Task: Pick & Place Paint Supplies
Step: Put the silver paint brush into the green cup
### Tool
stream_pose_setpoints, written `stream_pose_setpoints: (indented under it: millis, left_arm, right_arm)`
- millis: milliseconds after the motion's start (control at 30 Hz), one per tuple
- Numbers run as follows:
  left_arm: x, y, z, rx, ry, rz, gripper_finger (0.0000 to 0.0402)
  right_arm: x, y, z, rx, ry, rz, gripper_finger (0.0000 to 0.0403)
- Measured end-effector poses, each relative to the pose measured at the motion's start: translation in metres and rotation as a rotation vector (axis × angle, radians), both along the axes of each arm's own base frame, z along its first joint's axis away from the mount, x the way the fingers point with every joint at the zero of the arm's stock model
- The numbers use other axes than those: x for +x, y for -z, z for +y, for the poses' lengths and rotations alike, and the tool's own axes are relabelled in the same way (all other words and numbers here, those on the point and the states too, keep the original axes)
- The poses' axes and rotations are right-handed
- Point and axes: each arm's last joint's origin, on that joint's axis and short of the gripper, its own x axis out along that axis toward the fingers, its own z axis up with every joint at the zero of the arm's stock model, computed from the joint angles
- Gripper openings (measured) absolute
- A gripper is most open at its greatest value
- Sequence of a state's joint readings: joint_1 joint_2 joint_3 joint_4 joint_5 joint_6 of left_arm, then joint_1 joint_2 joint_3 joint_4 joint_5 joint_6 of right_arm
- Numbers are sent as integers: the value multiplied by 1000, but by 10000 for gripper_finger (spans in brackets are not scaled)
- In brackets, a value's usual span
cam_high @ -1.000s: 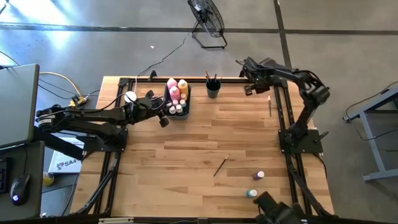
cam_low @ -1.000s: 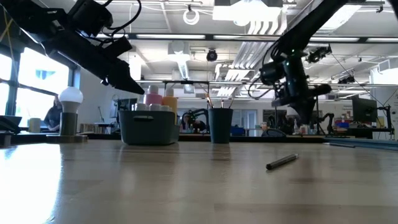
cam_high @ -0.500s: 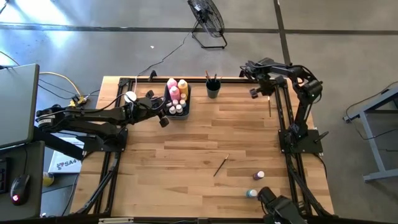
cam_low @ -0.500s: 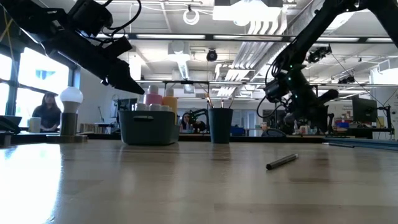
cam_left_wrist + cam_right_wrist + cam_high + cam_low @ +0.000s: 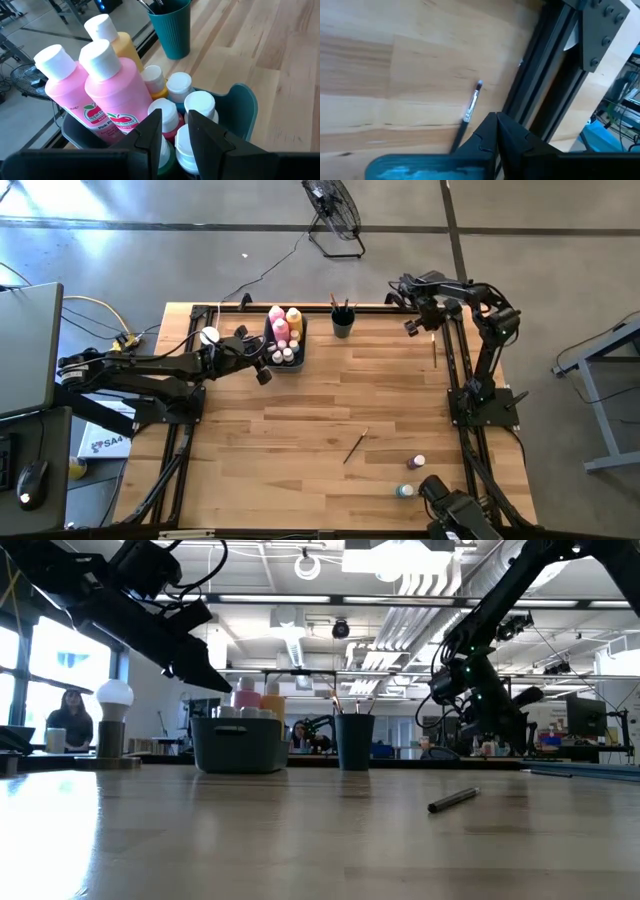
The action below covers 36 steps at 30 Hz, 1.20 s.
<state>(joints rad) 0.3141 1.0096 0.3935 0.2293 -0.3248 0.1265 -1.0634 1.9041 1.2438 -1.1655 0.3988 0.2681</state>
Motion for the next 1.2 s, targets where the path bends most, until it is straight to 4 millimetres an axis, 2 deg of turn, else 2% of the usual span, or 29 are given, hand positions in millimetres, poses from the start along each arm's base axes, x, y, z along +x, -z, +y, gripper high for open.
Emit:
stream_pose_setpoints:
  millis: [233, 333, 467, 567, 733, 1000, 1200]
  left_arm:
    - [0, 0, 0, 0, 0, 0, 90]
    - [0, 0, 0, 2, 0, 0, 90]
    - [0, -1, 0, 6, 1, -6, 90]
    - [0, -1, 0, 6, 2, -5, 90]
    - [0, 1, 0, -2, 0, 7, 90]
    - [-2, 5, -1, -17, -1, 51, 90]
    - [-2, 5, -1, -17, -1, 51, 90]
  right_arm:
    - [4, 0, 2, 3, -18, 2, 2]
    - [13, -3, 7, -24, -68, 24, 2]
    - [32, -19, 15, -10, -81, -92, 2]
    - [43, -28, 27, 57, -70, -124, 2]
    - [46, -34, 56, 210, -46, 10, 2]
    - [61, -19, 87, 205, -173, 50, 2]
    - [50, -3, 107, 165, -247, 129, 2]
